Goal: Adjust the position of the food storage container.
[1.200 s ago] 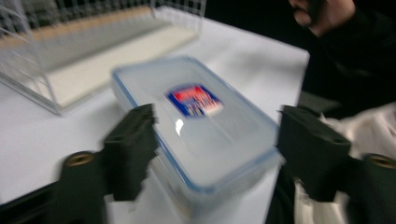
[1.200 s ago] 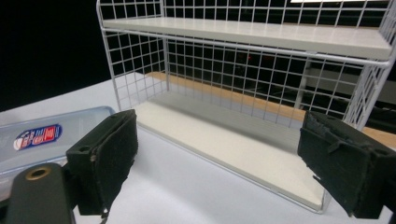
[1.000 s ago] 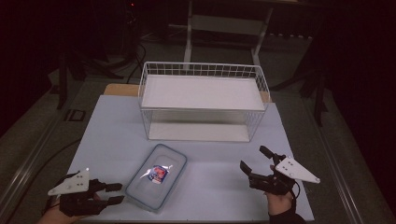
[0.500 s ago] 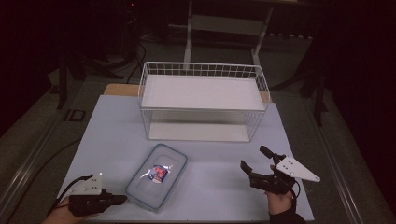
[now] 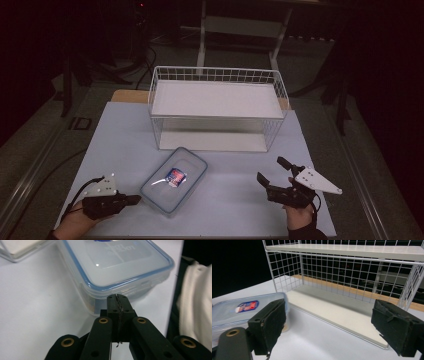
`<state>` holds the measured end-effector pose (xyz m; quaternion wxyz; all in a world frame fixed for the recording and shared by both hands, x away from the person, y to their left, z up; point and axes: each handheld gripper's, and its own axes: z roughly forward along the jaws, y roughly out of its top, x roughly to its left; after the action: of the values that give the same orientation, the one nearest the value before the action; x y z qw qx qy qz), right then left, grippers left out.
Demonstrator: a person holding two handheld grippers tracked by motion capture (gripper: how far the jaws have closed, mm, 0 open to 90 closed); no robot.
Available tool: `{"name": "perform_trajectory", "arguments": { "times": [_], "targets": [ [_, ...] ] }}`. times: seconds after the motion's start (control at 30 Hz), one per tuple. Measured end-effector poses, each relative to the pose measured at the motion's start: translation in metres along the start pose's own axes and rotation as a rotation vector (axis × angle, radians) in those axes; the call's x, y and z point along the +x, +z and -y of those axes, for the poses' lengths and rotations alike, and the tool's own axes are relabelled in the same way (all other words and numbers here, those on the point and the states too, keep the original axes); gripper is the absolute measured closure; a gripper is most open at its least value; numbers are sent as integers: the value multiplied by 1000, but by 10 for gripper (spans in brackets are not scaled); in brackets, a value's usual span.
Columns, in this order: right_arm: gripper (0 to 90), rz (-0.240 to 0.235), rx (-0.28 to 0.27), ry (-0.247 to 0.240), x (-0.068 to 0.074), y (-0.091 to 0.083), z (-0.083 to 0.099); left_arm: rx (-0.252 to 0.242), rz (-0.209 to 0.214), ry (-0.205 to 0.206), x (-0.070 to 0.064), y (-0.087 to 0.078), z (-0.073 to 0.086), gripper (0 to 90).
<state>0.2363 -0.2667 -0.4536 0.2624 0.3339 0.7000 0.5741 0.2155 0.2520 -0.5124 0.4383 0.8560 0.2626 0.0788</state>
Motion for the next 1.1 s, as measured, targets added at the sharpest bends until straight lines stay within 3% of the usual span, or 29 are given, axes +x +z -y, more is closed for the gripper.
{"name": "perform_trajectory", "arguments": {
  "times": [0.13, 0.33, 0.43, 0.5, 0.57, 0.67, 0.9, 1.07, 1.1],
  "targets": [
    [122, -2, 0, -3, 1, 0, 0, -27, -53, -51, 7, 3, -4, 896],
    [122, -2, -7, 6, -1, -3, 0, -53, -23, -56, -14, -4, -10, 896],
    [122, -3, -7, 18, -2, -3, 0, -59, 31, -49, -31, 0, -17, 896],
    [123, -4, -6, 19, -2, -2, 0, -53, 49, -52, -37, 3, -20, 896],
    [122, -6, -4, 16, -1, -1, 0, -31, 81, -49, -51, 15, -27, 897],
    [122, -5, -4, 18, -2, -1, 0, 23, 99, -34, -65, 31, -36, 896],
    [123, -3, -6, 25, -3, -2, 0, 68, 91, -41, -76, 51, -44, 896],
    [123, -5, -2, 26, -4, -2, 1, 71, 61, -75, -76, 59, -45, 897],
    [123, -5, -2, 26, -4, -2, 1, 86, 43, -57, -78, 60, -45, 897]
  ]
}}
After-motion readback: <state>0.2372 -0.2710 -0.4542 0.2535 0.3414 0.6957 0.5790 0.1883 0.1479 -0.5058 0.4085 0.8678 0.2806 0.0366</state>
